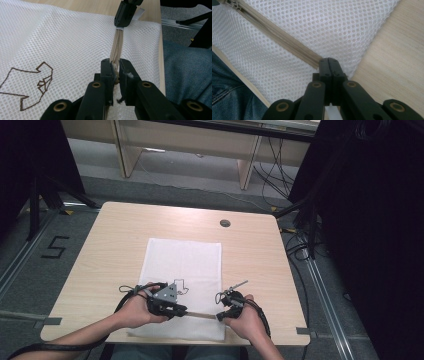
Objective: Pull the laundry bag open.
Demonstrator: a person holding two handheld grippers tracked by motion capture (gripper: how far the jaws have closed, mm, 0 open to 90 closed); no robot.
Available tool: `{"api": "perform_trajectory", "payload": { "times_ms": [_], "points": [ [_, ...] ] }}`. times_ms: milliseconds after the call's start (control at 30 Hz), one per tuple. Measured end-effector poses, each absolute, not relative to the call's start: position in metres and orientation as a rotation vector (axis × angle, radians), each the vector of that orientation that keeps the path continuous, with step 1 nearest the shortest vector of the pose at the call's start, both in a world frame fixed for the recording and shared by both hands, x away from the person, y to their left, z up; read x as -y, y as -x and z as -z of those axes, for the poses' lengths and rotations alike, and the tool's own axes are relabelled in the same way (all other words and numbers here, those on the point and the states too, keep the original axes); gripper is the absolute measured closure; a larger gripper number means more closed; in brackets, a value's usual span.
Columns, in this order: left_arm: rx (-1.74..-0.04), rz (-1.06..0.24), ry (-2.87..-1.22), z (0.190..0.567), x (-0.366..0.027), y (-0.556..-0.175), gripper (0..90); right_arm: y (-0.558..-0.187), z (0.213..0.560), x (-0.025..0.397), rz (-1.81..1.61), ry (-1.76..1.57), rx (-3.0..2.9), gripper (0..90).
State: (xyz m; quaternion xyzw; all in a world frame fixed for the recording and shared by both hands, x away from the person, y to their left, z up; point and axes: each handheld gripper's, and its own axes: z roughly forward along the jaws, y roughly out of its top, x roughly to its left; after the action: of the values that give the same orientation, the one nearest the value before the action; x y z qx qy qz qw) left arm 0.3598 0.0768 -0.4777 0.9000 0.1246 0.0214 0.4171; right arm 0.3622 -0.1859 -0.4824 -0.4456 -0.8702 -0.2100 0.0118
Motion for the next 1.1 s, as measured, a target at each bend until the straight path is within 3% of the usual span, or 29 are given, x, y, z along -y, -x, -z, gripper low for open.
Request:
{"api": "perform_trajectory", "payload": {
  "times_ms": [1100],
  "points": [
    [-0.296,-0.058,-2.258,0.4767,-0.0827,-0.358,81.8,-0.362,0.4825,0.1857,0.65,1.396,2.709,90.0]
  ]
}}
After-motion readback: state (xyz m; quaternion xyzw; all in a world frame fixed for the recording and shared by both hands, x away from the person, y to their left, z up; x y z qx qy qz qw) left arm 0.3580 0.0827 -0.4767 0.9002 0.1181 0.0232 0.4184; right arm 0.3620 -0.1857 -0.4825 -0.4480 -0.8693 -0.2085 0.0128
